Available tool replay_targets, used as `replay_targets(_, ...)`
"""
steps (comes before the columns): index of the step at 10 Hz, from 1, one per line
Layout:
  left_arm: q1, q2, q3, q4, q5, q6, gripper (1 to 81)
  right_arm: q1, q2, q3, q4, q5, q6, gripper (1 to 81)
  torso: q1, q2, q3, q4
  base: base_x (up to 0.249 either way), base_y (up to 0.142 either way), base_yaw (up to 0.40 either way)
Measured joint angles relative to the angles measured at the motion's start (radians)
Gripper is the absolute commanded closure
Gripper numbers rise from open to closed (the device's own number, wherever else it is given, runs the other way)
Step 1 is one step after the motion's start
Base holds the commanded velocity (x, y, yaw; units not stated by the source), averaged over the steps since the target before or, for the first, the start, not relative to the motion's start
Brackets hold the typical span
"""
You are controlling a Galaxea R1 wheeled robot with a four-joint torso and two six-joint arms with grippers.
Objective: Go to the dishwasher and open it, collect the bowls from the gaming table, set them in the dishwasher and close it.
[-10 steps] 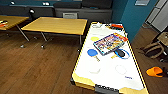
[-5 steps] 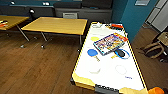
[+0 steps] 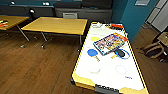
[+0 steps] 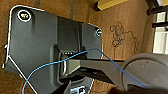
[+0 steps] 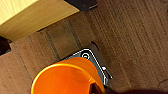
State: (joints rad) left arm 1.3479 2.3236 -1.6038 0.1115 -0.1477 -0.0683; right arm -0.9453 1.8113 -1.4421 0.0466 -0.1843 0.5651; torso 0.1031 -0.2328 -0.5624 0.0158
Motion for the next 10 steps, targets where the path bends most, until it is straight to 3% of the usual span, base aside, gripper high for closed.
replay_targets(4, -0.132, -0.214, 0.273, -0.011, 0.009, -0.008, 1.0, -0.195, 0.160, -0.079, -0.054, 0.173, -0.020, 81.1, 0.000, 0.000, 0.000, 0.000, 0.000, 0.000, 0.000)
replay_targets(7, -0.253, -0.286, 0.367, -0.101, 0.013, -0.037, 1.0, -0.275, 0.307, -0.126, -0.112, 0.244, -0.029, 81.1, 0.000, 0.000, 0.000, 0.000, 0.000, 0.000, 0.000)
replay_targets(10, -0.389, -0.312, 0.398, -0.212, 0.037, -0.060, 1.0, -0.310, 0.458, -0.225, -0.149, 0.265, -0.034, 81.1, 0.000, 0.000, 0.000, 0.000, 0.000, 0.000, 0.000)
